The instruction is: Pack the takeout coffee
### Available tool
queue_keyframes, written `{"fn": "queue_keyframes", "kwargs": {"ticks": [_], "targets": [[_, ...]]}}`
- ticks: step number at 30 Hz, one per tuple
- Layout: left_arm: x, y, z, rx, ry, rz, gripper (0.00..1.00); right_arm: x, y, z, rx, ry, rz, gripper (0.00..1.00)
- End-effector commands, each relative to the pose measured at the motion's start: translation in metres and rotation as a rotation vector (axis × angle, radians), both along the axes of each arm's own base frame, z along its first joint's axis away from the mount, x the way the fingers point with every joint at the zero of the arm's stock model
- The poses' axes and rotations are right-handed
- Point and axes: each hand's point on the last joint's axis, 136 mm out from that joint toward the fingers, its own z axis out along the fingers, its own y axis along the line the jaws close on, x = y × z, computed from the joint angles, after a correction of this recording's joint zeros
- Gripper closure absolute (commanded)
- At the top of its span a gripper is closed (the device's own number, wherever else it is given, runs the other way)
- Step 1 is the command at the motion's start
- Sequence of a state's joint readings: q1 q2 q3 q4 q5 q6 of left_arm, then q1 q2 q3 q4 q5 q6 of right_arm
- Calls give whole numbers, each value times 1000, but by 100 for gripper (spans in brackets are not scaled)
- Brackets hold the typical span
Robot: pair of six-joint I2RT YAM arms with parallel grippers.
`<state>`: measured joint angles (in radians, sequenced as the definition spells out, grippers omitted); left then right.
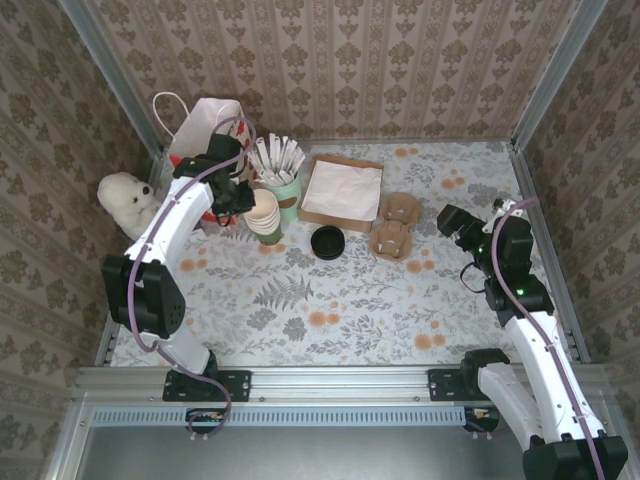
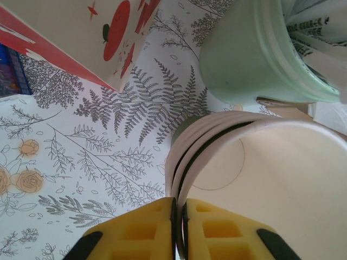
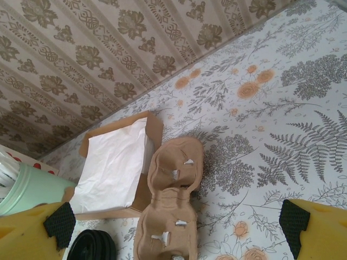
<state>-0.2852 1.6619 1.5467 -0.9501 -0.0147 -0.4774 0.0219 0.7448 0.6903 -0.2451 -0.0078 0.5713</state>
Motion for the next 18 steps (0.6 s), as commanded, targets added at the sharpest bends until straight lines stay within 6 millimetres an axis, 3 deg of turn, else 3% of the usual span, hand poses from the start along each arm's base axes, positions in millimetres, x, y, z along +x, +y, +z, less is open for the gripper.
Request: {"fn": "queue_keyframes", "kwargs": {"ticks": [1, 9, 18], "targets": [[-2, -1, 3, 18, 8, -8, 91, 2, 1, 11, -16, -18, 12, 0], [-1, -1, 4, 22, 11, -18, 100, 1, 0, 11, -27, -8, 11, 0], [4, -9, 22, -19, -34, -37, 100, 0, 3, 12, -42, 6, 35, 0]]}}
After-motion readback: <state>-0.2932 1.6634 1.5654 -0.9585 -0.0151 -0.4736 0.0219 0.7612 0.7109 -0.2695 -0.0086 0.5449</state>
